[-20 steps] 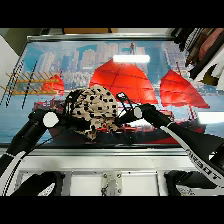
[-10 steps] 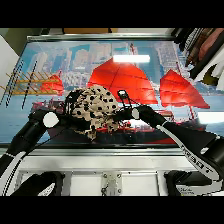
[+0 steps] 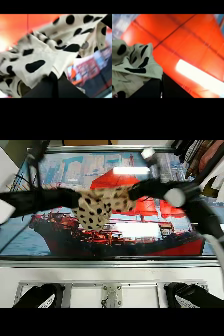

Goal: Fold the clothes and pants, and hang the long-sleeved shirts on hangers.

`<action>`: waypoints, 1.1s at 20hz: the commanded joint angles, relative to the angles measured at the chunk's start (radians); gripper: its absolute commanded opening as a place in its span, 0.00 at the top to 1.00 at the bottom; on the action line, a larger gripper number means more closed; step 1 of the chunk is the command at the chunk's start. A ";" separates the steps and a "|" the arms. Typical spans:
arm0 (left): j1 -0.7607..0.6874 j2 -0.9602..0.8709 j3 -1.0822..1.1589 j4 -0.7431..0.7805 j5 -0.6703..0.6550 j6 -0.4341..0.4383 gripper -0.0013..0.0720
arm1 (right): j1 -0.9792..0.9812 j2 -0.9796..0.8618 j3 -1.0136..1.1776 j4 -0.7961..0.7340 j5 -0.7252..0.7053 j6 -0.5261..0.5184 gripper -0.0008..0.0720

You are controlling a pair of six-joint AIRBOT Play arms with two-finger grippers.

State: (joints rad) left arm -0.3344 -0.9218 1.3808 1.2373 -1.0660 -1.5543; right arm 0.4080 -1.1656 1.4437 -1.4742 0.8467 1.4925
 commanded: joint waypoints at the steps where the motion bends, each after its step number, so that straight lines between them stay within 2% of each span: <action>1: -0.058 0.029 0.233 0.003 -0.012 0.002 0.97 | -0.039 0.203 0.187 -0.024 0.156 -0.002 0.98; 4: -0.081 0.037 0.207 0.003 -0.104 0.002 0.97 | -0.038 0.293 0.184 -0.026 0.220 0.062 0.97; 8: -0.081 0.037 -0.030 0.058 -0.172 -0.041 0.96 | -0.038 0.301 0.083 -0.024 0.359 0.084 0.98; 9: -0.081 0.037 -0.103 0.080 -0.161 -0.048 0.64 | -0.038 0.300 0.032 -0.025 0.354 0.083 0.97; 10: -0.079 0.037 -0.161 0.082 -0.131 -0.061 0.18 | -0.038 0.298 -0.019 -0.025 0.344 0.082 0.97; 11: -0.067 0.037 -0.204 0.078 -0.100 -0.081 0.14 | -0.038 0.290 -0.063 -0.025 0.339 0.083 0.97; 14: -0.063 0.037 -0.265 0.075 -0.057 -0.079 0.14 | -0.038 0.262 -0.121 -0.021 0.340 0.083 0.97; 17: -0.136 0.026 -0.357 0.072 0.029 -0.032 0.14 | -0.038 0.251 -0.122 -0.002 0.336 0.083 0.98; 20: -0.204 -0.079 -0.380 0.069 0.119 0.002 0.14 | -0.038 0.256 -0.122 0.030 0.354 0.079 0.97; 21: -0.211 -0.131 -0.356 0.061 0.127 0.028 0.14 | -0.038 0.258 -0.122 0.035 0.375 0.075 0.97; 22: -0.209 -0.196 -0.311 0.017 0.125 0.090 0.14 | -0.038 0.261 -0.122 0.035 0.393 0.075 0.97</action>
State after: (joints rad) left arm -0.5140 -1.0042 1.0409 1.2987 -0.9966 -1.5528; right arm 0.3702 -0.9081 1.3258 -1.4590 1.1992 1.5749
